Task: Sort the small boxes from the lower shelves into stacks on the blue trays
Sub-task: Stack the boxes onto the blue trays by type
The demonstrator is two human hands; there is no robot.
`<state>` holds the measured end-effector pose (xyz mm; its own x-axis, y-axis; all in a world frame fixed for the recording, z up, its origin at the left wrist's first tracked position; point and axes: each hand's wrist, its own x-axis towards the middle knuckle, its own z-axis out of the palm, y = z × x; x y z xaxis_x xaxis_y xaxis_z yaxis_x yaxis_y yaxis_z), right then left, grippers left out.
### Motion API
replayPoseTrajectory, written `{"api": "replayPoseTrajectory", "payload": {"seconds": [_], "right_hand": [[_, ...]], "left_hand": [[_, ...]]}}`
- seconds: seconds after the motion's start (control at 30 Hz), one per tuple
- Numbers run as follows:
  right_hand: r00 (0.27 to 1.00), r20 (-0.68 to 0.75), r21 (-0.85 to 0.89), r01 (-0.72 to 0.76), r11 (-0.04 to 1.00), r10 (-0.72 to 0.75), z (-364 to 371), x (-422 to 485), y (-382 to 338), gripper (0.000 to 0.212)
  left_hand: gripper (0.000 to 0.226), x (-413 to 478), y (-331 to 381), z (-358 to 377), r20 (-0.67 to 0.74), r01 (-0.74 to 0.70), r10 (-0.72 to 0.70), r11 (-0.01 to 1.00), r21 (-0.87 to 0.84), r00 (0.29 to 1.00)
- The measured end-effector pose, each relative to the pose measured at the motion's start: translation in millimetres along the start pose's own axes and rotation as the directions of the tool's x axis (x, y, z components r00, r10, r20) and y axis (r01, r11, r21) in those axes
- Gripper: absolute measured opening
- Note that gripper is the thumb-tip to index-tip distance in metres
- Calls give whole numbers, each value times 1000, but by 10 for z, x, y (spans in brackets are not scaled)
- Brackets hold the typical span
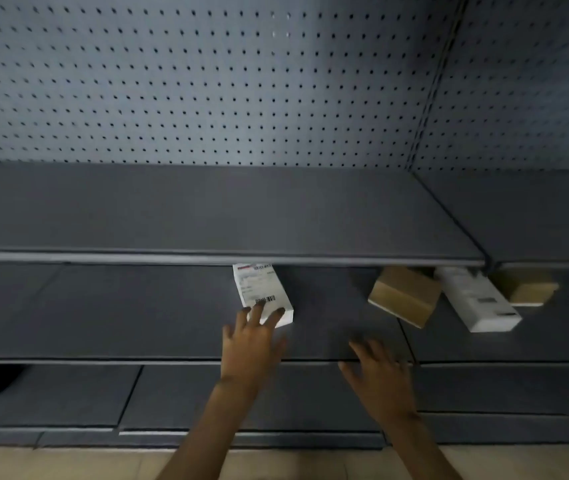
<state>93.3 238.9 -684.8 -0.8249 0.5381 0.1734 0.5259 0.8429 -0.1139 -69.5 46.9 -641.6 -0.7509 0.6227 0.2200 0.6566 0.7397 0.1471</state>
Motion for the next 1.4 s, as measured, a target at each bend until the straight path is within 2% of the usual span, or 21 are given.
{"api": "replayPoseTrajectory", "payload": {"seconds": [0.17,0.33,0.5,0.6,0.7,0.8,0.9,1.0,1.17,1.27,1.33,1.4], "right_hand": [[984,-178,58,18,998,-7,445,-97,79,58],[956,-292,82,34,996,-9,558,-103,106,54],[957,-290,95,33,995,-5,603,-111,118,57],[953,-304,128,22,992,19,591,-84,115,56],[948,-316,148,21,989,28,588,-72,116,54],[950,-311,150,26,988,22,647,-82,126,54],[948,-316,148,31,988,18,662,-75,141,54],[948,-317,137,39,990,7,661,-84,149,50],[950,-307,157,106,982,-54,435,95,357,41],[920,-386,140,130,982,-67,126,386,652,28],[910,-411,128,120,984,-58,-27,603,860,31],[926,-374,112,98,989,-50,-127,820,1058,42]], "left_hand": [[50,211,7,377,-89,-10,7,1000,-29,996],[49,431,105,530,-66,41,-42,999,-16,997],[46,574,192,597,-28,99,-99,995,-3,995],[38,581,234,607,-56,129,-129,992,1,990],[30,488,225,603,-69,106,-107,994,-8,992],[24,331,150,608,-114,58,-70,993,-101,991],[37,205,30,627,-155,-9,-14,989,-149,988],[55,163,-20,611,-147,-5,-20,987,-163,989],[58,174,18,667,-145,34,-41,998,-50,989],[58,166,10,711,-147,43,-41,999,5,988],[58,168,-1,725,-142,43,-41,999,9,989],[60,174,-1,725,-136,47,-44,999,16,990]]}}
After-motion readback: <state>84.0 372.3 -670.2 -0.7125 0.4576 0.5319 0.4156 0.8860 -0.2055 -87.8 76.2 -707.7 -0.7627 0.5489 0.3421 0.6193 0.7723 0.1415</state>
